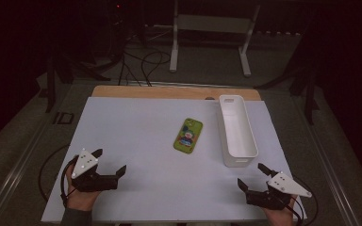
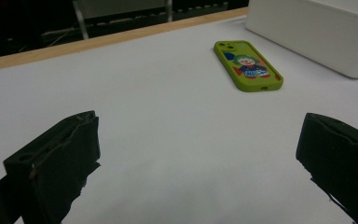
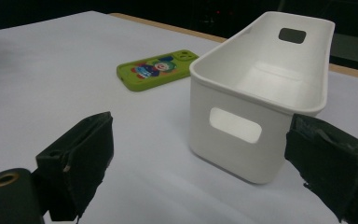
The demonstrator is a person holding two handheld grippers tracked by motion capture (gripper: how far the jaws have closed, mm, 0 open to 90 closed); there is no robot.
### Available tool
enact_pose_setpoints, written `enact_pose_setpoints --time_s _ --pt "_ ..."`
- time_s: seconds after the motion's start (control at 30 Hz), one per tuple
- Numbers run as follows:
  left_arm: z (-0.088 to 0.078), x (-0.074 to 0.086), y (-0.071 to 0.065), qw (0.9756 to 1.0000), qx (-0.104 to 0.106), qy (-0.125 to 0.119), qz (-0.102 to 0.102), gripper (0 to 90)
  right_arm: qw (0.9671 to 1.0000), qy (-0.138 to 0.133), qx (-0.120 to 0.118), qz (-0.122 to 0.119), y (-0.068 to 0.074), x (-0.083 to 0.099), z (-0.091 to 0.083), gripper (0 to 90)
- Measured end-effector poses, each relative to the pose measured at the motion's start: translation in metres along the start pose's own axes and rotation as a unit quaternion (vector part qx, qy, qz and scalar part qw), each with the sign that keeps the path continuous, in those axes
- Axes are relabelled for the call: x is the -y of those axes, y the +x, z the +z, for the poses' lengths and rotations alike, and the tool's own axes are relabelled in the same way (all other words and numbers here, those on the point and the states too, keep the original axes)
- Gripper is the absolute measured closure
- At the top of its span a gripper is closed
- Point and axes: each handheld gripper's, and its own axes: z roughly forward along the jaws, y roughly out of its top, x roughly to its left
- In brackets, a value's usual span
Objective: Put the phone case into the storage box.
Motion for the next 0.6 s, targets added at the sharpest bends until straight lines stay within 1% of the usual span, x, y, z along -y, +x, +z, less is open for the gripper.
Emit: enact_pose_setpoints --time_s 0.03,0.1,0.17,0.23,0.47,0.5,0.6 --pt "0.0 -0.002 0.0 1.0 0.002 0.002 -0.001 0.0 1.0 0.0 0.0 -0.001 0.0 0.0 0.0 7.9" --pt "0.0 -0.004 0.001 1.0 -0.002 0.003 0.0 0.0 1.0 0.002 0.0 0.0 0.001 0.0 0.001 7.9" --pt "-0.001 -0.007 0.002 1.0 0.003 0.004 -0.001 0.0 1.0 0.001 -0.001 0.001 0.001 0.0 0.001 7.9" --pt "-0.001 -0.01 0.003 1.0 0.003 0.004 0.0 0.0 1.0 0.0 -0.001 0.001 0.001 0.0 0.002 7.9" --pt "0.003 -0.014 0.005 0.9999 0.006 0.01 -0.005 0.0 1.0 0.002 0.002 0.0 0.0 0.001 0.002 7.9" --pt "0.005 -0.016 0.006 0.9998 0.014 0.012 -0.012 0.0 1.0 0.003 0.003 0.0 0.0 0.001 0.002 7.8" --pt "0.006 -0.018 0.006 0.9997 0.019 0.012 -0.013 0.0 1.0 0.004 0.003 0.002 0.0 0.001 0.001 7.9"
